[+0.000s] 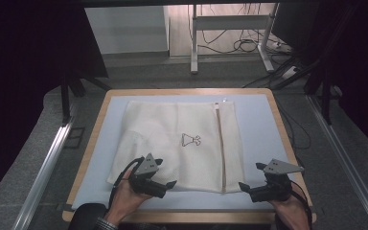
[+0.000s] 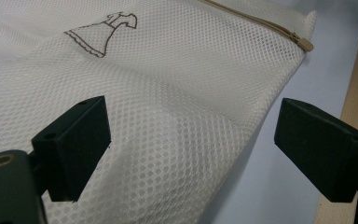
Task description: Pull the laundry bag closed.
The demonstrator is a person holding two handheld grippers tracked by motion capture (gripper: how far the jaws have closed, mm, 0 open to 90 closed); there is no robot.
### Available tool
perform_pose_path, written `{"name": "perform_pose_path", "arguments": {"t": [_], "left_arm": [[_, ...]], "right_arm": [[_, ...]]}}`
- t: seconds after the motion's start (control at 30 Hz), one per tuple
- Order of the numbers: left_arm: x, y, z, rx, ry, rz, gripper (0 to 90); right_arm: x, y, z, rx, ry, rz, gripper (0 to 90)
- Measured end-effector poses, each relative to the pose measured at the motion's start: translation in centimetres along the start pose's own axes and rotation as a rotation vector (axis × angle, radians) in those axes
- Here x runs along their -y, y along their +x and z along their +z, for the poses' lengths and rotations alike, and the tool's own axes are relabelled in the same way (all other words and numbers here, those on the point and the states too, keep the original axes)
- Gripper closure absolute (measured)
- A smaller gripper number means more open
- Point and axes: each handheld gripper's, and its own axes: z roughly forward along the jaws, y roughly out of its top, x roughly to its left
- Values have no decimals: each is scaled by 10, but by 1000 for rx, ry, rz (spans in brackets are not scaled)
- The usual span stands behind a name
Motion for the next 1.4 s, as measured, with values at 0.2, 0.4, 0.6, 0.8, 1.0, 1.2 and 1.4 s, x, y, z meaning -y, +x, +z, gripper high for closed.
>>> {"name": "perform_pose_path", "arguments": {"t": [0.2,0.4,0.6,0.8,1.0,1.2,1.4], "left_arm": [[-2,-2,3,8,5,15,173],[-3,-5,7,12,7,28,215],[-5,-6,12,22,12,39,243],[-6,-8,16,29,17,51,269],[-7,-8,20,38,18,54,292],[-8,-8,23,46,14,54,310],[-9,-9,27,58,8,51,342]], "right_arm": [[0,0,2,-5,22,-3,29],[1,2,4,-10,47,-29,29],[0,4,6,-20,38,-28,27],[0,4,6,-23,37,-28,28],[-1,6,9,-30,52,-35,28],[-1,9,12,-36,64,-39,28],[0,8,16,-37,93,-18,19]]}}
